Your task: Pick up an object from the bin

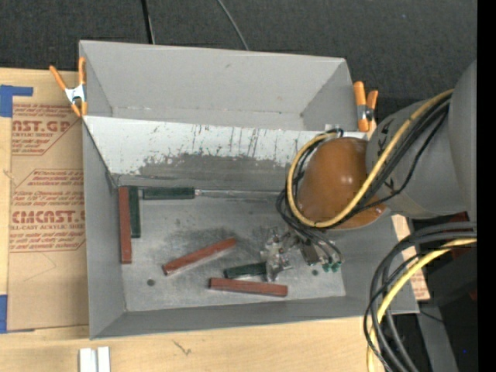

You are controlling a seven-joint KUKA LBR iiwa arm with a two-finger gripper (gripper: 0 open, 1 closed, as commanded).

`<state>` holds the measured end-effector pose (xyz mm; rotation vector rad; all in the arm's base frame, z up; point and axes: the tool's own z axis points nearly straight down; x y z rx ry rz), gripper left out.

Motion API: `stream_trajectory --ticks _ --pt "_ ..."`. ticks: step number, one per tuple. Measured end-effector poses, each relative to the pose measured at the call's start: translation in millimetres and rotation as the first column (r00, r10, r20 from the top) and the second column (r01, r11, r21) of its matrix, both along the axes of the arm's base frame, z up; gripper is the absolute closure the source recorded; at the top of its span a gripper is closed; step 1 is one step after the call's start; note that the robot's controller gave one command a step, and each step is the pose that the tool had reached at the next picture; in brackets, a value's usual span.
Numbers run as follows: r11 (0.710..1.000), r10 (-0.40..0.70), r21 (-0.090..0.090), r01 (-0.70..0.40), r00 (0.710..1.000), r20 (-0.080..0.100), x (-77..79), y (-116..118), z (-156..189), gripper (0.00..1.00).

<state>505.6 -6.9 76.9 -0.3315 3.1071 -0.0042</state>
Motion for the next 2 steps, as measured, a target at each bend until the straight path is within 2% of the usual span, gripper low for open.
stream_trajectory --ticks 1,2 --pt "1.000 0.000 0.000 0.000 1.000 0.000 0.0 0 0 1.00" --pt "1.000 0.022 0.000 -0.022 1.000 -0.008 -20.0 -8 184 1.00"
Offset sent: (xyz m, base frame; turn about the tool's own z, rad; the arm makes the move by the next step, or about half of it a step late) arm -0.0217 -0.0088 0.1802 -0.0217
